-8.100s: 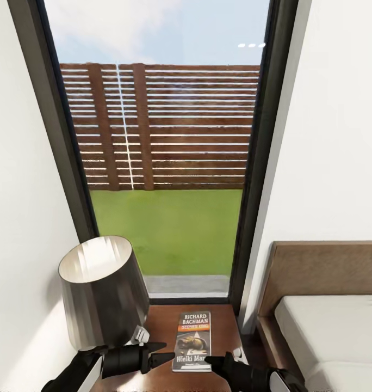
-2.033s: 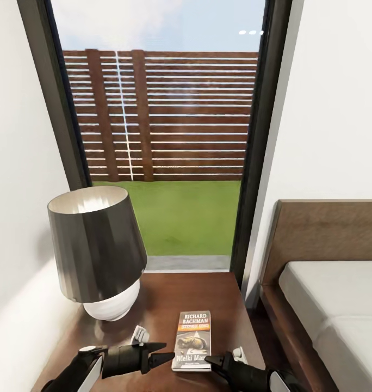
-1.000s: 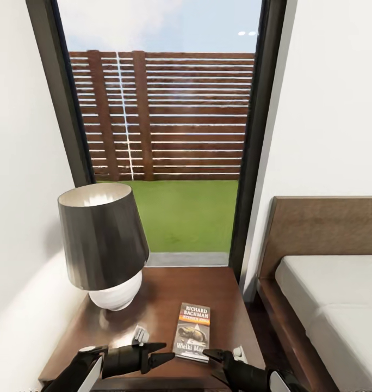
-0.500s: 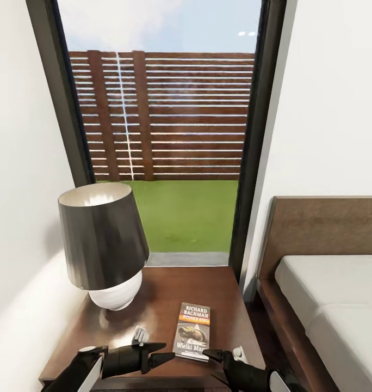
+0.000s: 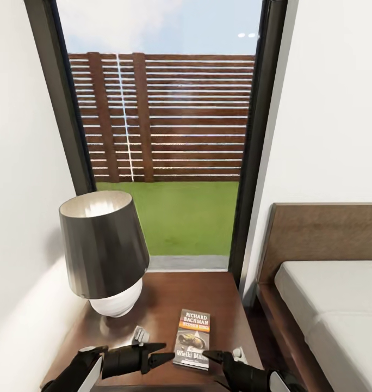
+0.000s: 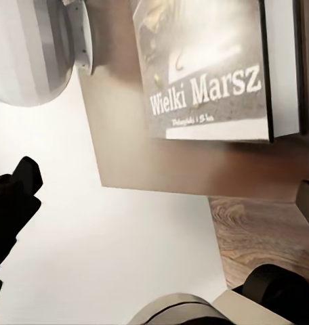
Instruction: In the bedroom, move the book from the bed onto either nightstand, and place the two sandals side by side next to the bed.
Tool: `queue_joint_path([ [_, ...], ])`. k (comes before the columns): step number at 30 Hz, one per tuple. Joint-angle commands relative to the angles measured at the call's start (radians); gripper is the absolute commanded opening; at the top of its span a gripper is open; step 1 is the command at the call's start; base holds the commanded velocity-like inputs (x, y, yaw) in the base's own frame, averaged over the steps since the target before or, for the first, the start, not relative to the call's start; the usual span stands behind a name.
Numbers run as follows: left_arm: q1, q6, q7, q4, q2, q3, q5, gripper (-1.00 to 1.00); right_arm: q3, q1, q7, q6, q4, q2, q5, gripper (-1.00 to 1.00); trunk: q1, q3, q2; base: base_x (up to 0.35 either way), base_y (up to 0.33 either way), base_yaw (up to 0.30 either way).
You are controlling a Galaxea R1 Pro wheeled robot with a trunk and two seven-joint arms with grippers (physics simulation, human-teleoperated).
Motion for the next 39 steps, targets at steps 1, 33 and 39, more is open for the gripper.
queue_joint_path([
  [1,-0.001,0.01,0.0,0.0,0.001,-0.005,0.01,1.0,-0.004,0.0,0.002,0.005,0.0,0.0,0.0,1.0,-0.004,0.002,0.007,0.0,0.0,0.0],
  [33,-0.001,0.011,0.0,0.0,0.001,-0.005,0.01,1.0,-0.003,-0.001,0.002,0.005,0.0,0.0,0.0,1.0,-0.127,0.102,0.231,0.0,0.0,0.0],
  [39,-0.001,0.011,0.025,0.02,0.001,-0.003,0.009,1.0,-0.003,0.0,0.0,0.004,0.0,0.001,0.0,1.0,-0.15,0.121,0.273,0.0,0.0,0.0],
])
